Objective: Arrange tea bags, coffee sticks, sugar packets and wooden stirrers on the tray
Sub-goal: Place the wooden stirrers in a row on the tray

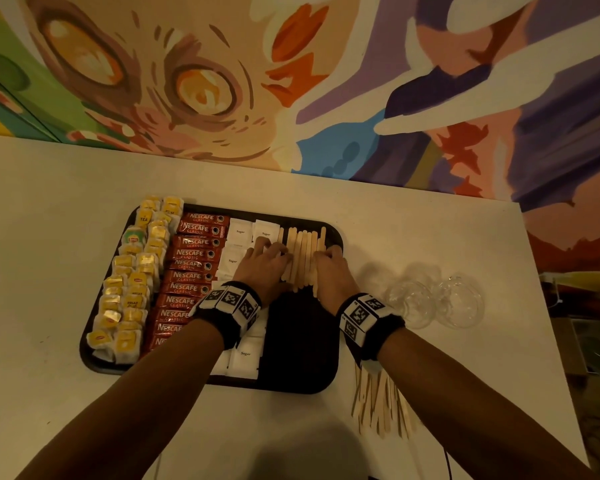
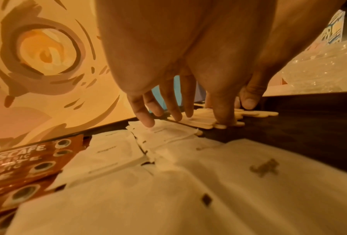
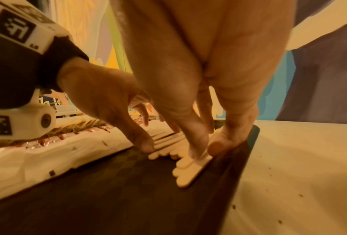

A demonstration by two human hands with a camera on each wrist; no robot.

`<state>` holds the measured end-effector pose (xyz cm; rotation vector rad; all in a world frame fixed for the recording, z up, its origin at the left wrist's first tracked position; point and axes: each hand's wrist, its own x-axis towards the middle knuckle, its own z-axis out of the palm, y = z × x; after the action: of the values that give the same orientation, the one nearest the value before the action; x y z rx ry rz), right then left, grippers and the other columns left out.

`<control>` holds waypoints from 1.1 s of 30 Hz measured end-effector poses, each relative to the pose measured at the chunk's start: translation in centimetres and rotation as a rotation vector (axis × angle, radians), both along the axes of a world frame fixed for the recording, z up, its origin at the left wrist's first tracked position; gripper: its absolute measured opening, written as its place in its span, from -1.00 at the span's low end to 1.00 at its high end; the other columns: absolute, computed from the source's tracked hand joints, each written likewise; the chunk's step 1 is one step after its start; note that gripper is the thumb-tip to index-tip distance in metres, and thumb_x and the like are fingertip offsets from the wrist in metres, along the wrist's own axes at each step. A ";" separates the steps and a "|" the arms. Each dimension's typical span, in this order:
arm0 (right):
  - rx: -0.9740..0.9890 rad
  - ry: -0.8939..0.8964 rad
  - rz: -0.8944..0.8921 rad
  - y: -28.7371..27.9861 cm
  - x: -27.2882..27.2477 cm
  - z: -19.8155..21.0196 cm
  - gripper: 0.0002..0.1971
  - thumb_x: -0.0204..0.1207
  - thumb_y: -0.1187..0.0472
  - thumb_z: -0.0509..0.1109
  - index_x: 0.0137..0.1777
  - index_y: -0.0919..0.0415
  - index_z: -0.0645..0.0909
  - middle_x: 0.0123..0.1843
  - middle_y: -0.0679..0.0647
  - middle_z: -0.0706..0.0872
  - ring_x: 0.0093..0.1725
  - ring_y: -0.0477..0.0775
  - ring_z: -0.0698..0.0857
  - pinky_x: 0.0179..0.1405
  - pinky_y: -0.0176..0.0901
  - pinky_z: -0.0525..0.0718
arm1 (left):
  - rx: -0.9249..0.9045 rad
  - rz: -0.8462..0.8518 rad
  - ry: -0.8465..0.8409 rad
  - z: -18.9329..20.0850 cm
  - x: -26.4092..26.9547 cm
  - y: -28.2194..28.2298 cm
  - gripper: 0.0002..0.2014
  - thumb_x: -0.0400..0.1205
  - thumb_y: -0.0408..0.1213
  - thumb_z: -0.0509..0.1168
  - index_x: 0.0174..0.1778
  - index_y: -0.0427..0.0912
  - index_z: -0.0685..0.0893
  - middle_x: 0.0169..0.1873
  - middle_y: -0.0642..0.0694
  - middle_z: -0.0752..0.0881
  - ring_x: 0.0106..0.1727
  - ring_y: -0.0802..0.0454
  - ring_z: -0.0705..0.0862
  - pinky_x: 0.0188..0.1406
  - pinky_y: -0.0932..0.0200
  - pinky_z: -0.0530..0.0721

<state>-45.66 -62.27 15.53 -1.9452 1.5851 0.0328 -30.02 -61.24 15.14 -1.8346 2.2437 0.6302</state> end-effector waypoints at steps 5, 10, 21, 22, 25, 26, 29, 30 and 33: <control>0.005 -0.018 0.041 0.9 -0.1 -0.5 -0.53 0.54 0.44 0.34 0.46 0.39 0.42 0.42 0.39 0.34 0.33 0.40 0.48 0.29 0.09 0.53 | -0.017 0.013 -0.001 -0.1 0.7 0.3 -0.38 0.56 0.05 0.37 0.53 -0.04 0.41 0.53 0.00 0.34 0.57 -0.13 0.15 0.51 -0.08 0.30; -0.009 -0.058 -0.012 0.6 -0.2 -1.1 -0.60 0.56 0.47 0.30 0.40 0.46 0.46 0.40 0.41 0.38 0.31 0.41 0.51 0.25 0.07 0.54 | -0.021 0.020 0.024 0.0 0.8 0.0 -0.47 0.60 -0.01 0.36 0.49 -0.04 0.46 0.48 0.01 0.41 0.54 -0.12 0.20 0.49 -0.06 0.34; -0.043 0.021 -0.005 1.0 -0.6 -1.9 -0.67 0.61 0.39 0.34 0.36 0.34 0.46 0.39 0.23 0.39 0.20 0.10 0.54 0.21 -0.17 0.63 | -0.017 0.009 -0.024 0.6 0.7 -0.1 -0.48 0.60 -0.18 0.37 0.50 -0.09 0.46 0.50 0.00 0.42 0.54 -0.13 0.21 0.46 -0.01 0.34; -0.043 0.030 -0.006 1.0 -0.5 -1.9 -0.66 0.60 0.40 0.35 0.35 0.34 0.47 0.39 0.23 0.40 0.22 0.11 0.53 0.24 -0.16 0.62 | -0.016 0.008 -0.019 0.6 0.5 -0.1 -0.48 0.60 -0.19 0.37 0.49 -0.09 0.46 0.50 0.00 0.43 0.53 -0.13 0.21 0.45 -0.01 0.34; -0.073 0.023 -0.011 1.0 -0.5 -2.5 -0.66 0.56 0.41 0.38 0.32 0.30 0.53 0.33 0.21 0.47 0.18 0.07 0.53 0.18 -0.21 0.61 | -0.024 0.015 -0.002 0.7 0.4 -0.1 -0.45 0.59 -0.18 0.37 0.52 -0.07 0.42 0.50 -0.01 0.44 0.53 -0.14 0.21 0.45 -0.02 0.35; -0.077 0.031 0.002 1.0 -0.4 -2.5 -0.64 0.55 0.40 0.40 0.34 0.30 0.53 0.32 0.20 0.48 0.17 0.06 0.53 0.17 -0.23 0.60 | -0.033 0.027 0.003 0.8 0.4 0.0 -0.44 0.59 -0.18 0.37 0.52 -0.06 0.41 0.49 -0.01 0.44 0.53 -0.14 0.21 0.45 -0.02 0.34; -0.067 0.029 0.000 0.9 -0.2 -2.7 -0.59 0.55 0.38 0.42 0.39 0.30 0.50 0.32 0.20 0.51 0.20 0.07 0.54 0.15 -0.26 0.53 | -0.031 0.047 -0.003 1.2 0.5 -0.1 -0.43 0.58 -0.22 0.38 0.52 -0.06 0.41 0.47 -0.02 0.48 0.51 -0.15 0.22 0.44 -0.03 0.35; -0.069 0.034 0.005 0.9 -0.2 -2.6 -0.59 0.55 0.38 0.42 0.38 0.29 0.50 0.31 0.21 0.52 0.19 0.07 0.54 0.13 -0.26 0.53 | -0.026 0.039 -0.013 1.3 0.5 -0.2 -0.44 0.58 -0.23 0.38 0.52 -0.08 0.42 0.46 -0.02 0.48 0.51 -0.15 0.22 0.44 -0.02 0.35; -0.072 0.045 0.024 0.8 -0.1 -2.7 -0.62 0.56 0.35 0.41 0.36 0.28 0.51 0.32 0.22 0.52 0.20 0.07 0.52 0.15 -0.24 0.55 | -0.027 0.012 -0.027 1.3 0.3 -0.5 -0.49 0.59 -0.24 0.37 0.48 -0.09 0.46 0.47 0.01 0.49 0.50 -0.12 0.24 0.42 0.00 0.36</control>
<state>-45.72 -61.43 12.86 -2.0324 1.6117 0.0297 -29.72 -61.69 16.43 -1.8588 2.2365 0.5770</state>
